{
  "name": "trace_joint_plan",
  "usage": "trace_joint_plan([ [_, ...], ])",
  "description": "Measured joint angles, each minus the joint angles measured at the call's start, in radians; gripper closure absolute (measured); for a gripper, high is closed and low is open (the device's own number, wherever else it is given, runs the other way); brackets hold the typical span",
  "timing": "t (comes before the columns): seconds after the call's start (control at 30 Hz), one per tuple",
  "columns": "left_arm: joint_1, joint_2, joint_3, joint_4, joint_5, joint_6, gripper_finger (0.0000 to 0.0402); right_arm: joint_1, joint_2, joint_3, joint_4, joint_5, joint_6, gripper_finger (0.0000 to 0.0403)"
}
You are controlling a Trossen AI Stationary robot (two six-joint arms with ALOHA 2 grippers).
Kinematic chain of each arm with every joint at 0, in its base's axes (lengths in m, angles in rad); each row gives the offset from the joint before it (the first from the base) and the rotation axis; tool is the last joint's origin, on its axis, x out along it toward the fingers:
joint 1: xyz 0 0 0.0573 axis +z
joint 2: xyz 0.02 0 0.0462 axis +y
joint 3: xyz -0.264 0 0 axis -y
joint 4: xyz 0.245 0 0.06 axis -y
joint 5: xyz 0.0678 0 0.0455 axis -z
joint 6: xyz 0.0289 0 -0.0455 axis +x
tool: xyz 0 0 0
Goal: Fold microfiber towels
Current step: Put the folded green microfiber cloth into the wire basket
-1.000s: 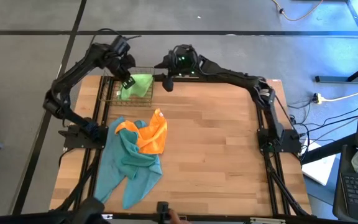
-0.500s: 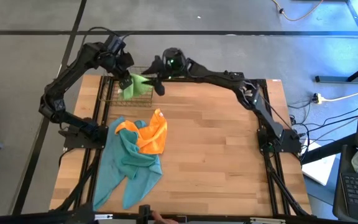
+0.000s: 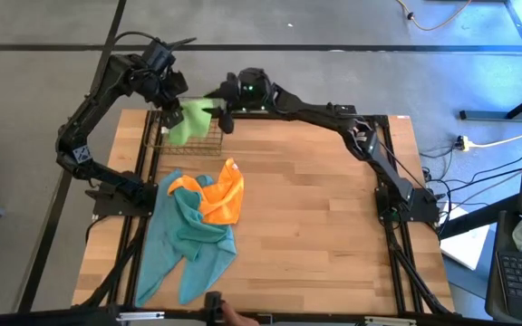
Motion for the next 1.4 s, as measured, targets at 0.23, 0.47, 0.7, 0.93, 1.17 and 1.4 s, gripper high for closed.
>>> trace_joint_plan([
  [0.23, -0.020, 0.000, 0.023, 0.004, 0.027, -0.002, 0.0402, 0.000, 0.049, -0.002, 0.036, -0.115, -0.102, 0.0173],
  [0.47, -0.066, 0.001, 0.090, 0.000, 0.029, -0.005, 0.0402, 0.011, 0.084, -0.003, 0.051, -0.109, -0.088, 0.0173],
  [0.7, -0.097, 0.000, 0.144, 0.000, 0.040, -0.036, 0.0402, 0.012, 0.100, -0.003, 0.038, -0.047, -0.053, 0.0173],
  [0.93, -0.114, 0.001, 0.150, -0.020, 0.028, -0.059, 0.0402, 0.004, 0.101, -0.003, -0.049, -0.035, -0.013, 0.0230],
  [1.17, -0.110, 0.000, 0.101, -0.007, -0.189, -0.034, 0.0402, -0.003, 0.075, -0.003, -0.137, 0.054, -0.015, 0.0376],
  [1.4, -0.086, 0.001, -0.125, 0.096, -0.298, -0.033, 0.0402, -0.003, 0.070, -0.003, -0.114, 0.196, -0.069, 0.0394],
])
